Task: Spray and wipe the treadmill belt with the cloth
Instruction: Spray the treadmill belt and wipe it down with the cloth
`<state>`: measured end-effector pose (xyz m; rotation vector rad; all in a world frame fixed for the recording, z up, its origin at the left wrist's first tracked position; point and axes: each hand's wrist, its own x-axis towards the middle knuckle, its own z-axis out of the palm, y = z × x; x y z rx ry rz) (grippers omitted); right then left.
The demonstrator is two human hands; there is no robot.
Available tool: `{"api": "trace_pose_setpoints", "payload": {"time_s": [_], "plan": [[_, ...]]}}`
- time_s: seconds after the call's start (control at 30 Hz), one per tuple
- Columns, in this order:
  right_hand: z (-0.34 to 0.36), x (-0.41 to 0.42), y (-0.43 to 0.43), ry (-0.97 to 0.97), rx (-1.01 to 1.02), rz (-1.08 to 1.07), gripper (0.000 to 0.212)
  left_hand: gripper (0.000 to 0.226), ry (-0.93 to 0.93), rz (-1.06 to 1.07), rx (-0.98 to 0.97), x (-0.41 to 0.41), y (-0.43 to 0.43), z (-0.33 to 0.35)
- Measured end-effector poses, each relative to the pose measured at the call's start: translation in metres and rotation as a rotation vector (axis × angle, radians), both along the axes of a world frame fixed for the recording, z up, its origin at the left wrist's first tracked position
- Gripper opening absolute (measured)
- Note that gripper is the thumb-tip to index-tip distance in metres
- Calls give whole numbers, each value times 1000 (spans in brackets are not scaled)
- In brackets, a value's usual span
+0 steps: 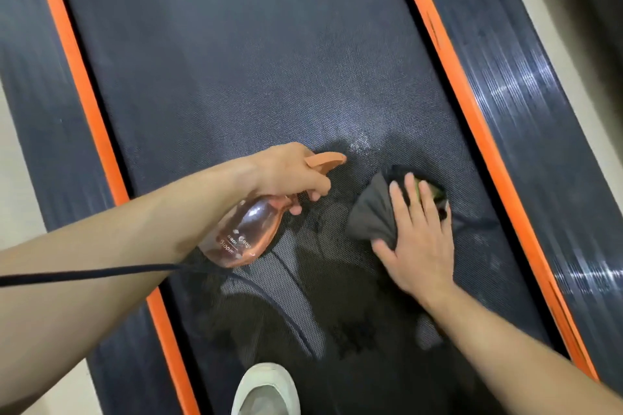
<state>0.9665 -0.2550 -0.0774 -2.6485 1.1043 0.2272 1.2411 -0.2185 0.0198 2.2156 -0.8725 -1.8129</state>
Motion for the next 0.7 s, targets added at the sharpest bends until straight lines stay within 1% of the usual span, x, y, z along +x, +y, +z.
{"api": "trace_pose_setpoints", "payload": {"time_s": [0.07, 0.13, 0.23, 0.3, 0.33, 0.4, 0.47, 0.5, 0.53, 0.6, 0.63, 0.7], "plan": [[-2, 47, -38, -34, -5, -69, 93, 21, -29, 47, -14, 6, 2, -3], [-2, 96, -72, -55, 2, -82, 91, 23, -24, 77, -2, 16, 3, -3], [-1, 129, -72, -26, -27, -51, 92, 23, -16, 146, -31, 35, 4, -3], [-1, 103, -40, -10, -56, 93, 96, 24, -9, 238, -68, 46, 4, -4], [-3, 77, -19, -11, -52, 210, 100, 27, -7, 278, -75, 50, 4, -4], [-2, 21, 11, -6, -38, 476, 107, 40, -14, 339, -72, 56, 2, -5], [-5, -2, -7, -16, -40, 634, 108, 51, -1, 391, -61, 58, -4, -7], [-8, 5, -28, -14, -63, 626, 107, 49, 15, 414, -61, 57, -6, -7], [-11, 22, -50, -15, -95, 529, 106, 43, 27, 412, -58, 54, -9, -8], [-10, 69, -96, -23, -106, 184, 101, 34, 65, 375, -72, 48, -12, -14], [-9, 88, -110, -33, -90, 53, 98, 36, 103, 350, -88, 44, -11, -16], [-11, 97, -104, -68, -81, -76, 93, 45, 146, 315, -111, 37, -10, -17]]}}
